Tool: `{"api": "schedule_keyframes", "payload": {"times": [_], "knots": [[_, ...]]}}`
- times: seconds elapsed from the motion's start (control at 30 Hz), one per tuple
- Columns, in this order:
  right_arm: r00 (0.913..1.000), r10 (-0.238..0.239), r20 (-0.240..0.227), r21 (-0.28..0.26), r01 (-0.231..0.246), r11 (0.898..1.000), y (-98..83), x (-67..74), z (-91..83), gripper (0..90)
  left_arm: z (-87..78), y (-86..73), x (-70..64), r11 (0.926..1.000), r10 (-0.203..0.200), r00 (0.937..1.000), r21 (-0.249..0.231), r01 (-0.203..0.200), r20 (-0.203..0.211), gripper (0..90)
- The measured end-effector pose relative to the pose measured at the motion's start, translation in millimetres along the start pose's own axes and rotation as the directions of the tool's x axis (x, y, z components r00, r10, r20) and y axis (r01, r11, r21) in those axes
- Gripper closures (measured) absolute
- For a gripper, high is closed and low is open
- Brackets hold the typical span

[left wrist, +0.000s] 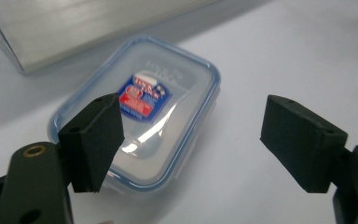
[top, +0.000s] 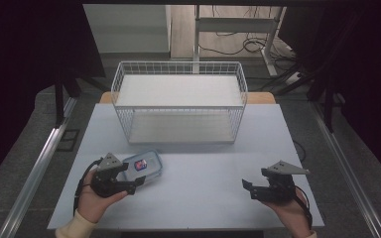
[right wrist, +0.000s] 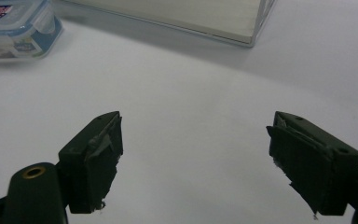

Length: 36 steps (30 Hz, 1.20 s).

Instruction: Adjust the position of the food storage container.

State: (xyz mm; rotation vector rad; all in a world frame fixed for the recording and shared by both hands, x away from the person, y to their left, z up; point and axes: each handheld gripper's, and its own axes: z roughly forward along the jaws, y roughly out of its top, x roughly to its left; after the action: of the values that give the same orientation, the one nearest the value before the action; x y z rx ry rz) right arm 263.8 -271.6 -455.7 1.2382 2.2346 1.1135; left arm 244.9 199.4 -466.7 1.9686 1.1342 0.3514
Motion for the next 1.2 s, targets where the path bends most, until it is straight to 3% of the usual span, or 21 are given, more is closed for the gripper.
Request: {"api": "schedule_keyframes", "payload": {"times": [0.33, 0.63, 0.8, 0.83, 0.87, 0.93, 0.97, 1.0, 1.03, 1.1, 1.13, 1.2], "knots": [[1.0, -0.001, -0.005, 0.013, 0.001, 1.0, -1.1, -0.4, 1.4, 18.4, -1.8, 22.8, 11.4, 0.9995, 0.021, 0.9998, 0.026, -0.021, 0.001, 24.1], [1.0, 0.0, -0.001, 0.014, 0.0, 1.0, -0.7, -0.3, 2.4, 18.6, 15.7, 57.7, 40.1, 0.9973, 0.021, 0.9996, 0.07, -0.019, -0.018, 31.9], [1.0, -0.001, 0.002, 0.02, 0.001, 1.0, -1.8, -0.3, 3.6, 18.5, 30.6, 69.4, 56.3, 0.9921, 0.037, 0.999, 0.121, -0.034, -0.026, 45.9], [0.9999, 0.0, 0.012, 0.019, 0.0, 1.0, -2.3, -1.1, 4.0, 18.5, 33.7, 70.7, 59.2, 0.9911, 0.04, 0.9988, 0.128, -0.036, -0.028, 55.3], [0.9999, 0.0, 0.012, 0.019, 0.0, 1.0, -2.3, -1.1, 4.0, 18.5, 36.8, 72.0, 62.3, 0.9894, 0.044, 0.9987, 0.14, -0.04, -0.027, 55.3], [0.9999, 0.006, 0.015, 0.02, -0.007, 1.0, -2.7, -2.3, 4.1, 18.5, 43.8, 73.8, 66.7, 0.9838, 0.055, 0.9979, 0.173, -0.047, -0.036, 65.4], [0.9998, 0.009, 0.018, 0.02, -0.009, 1.0, -3.0, -3.0, 4.0, 18.5, 51.8, 75.1, 70.0, 0.9753, 0.066, 0.9972, 0.213, -0.057, -0.036, 76.2], [0.9998, 0.009, 0.018, 0.02, -0.009, 1.0, -3.0, -3.0, 4.0, 18.5, 51.8, 75.1, 70.0, 0.9753, 0.066, 0.9972, 0.213, -0.057, -0.036, 80.4], [0.9998, 0.008, 0.018, 0.021, -0.008, 1.0, -3.1, -3.4, 4.0, 18.5, 56.1, 75.7, 71.0, 0.9709, 0.074, 0.9966, 0.231, -0.063, -0.037, 80.4], [0.9997, 0.006, 0.023, 0.02, -0.006, 1.0, -3.8, -3.2, 5.3, 18.6, 69.4, 77.2, 72.7, 0.9615, 0.091, 0.9954, 0.263, -0.08, -0.031, 89.9], [0.9997, 0.006, 0.023, 0.02, -0.006, 1.0, -3.8, -3.2, 5.3, 18.6, 69.4, 77.2, 72.7, 0.9615, 0.091, 0.9954, 0.263, -0.08, -0.031, 90.0], [0.9996, 0.007, 0.027, 0.024, -0.008, 1.0, -4.4, -2.5, 7.5, 18.6, 77.5, 78.4, 71.0, 0.9497, 0.116, 0.9927, 0.296, -0.101, -0.033, 90.0]]}}
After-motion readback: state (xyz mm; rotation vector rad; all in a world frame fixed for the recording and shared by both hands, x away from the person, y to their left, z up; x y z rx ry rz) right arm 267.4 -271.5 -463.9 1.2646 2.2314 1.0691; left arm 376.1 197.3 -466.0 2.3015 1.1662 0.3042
